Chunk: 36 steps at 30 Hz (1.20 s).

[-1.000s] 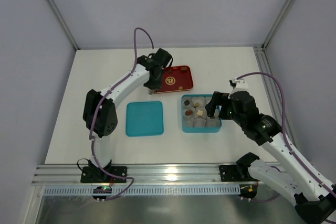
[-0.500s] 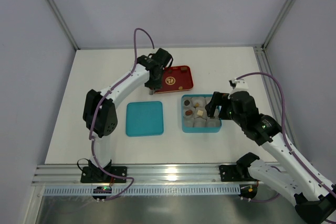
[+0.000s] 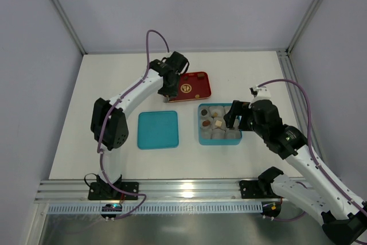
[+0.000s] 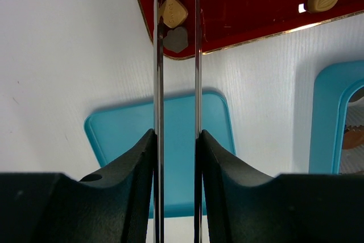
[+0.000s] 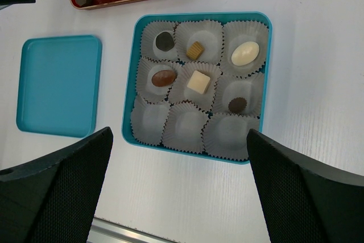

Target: Pack the chocolate

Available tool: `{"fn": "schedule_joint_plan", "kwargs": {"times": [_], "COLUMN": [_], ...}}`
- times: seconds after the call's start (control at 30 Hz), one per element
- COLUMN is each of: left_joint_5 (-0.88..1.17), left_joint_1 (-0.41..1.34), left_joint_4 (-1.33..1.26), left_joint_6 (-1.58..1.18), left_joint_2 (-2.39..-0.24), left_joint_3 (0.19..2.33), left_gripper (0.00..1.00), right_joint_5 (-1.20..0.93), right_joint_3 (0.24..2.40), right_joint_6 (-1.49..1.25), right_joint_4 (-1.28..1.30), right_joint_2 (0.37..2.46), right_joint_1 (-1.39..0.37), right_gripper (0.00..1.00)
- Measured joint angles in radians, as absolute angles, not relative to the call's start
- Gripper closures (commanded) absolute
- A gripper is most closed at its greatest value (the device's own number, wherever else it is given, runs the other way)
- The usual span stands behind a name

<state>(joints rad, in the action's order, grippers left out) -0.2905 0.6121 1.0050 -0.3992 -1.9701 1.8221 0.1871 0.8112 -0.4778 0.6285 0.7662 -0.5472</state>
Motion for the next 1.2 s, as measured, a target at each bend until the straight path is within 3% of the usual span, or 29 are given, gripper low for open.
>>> {"fn": "schedule_joint_plan", "kwargs": {"times": [0.6,0.93,1.2], "left_joint_5": [-0.291,-0.291,-0.292], "left_joint_1": [0.612,0.612,0.612], "left_joint_4": [1.007,1.007,1.016], "left_joint_6": [-0.384,-0.384,-0.383], "left_joint_2": [-1.995,-2.006,-2.006], "left_joint_3": [1.843,1.845,1.871], "left_gripper": [0.66,0.74,0.75], "right_joint_5": [0.187,0.187,0.187], "right_joint_3": [0.808,0.808,0.808], "right_joint_6": [-0.478,-0.478,-0.478], "right_joint_4": [0.628,0.628,0.628], "right_joint_2": [0.766,0.766,0.766], "right_joint_1": [-0.547,-0.547,-0.547], "right_gripper": [0.0,0.0,0.0]}}
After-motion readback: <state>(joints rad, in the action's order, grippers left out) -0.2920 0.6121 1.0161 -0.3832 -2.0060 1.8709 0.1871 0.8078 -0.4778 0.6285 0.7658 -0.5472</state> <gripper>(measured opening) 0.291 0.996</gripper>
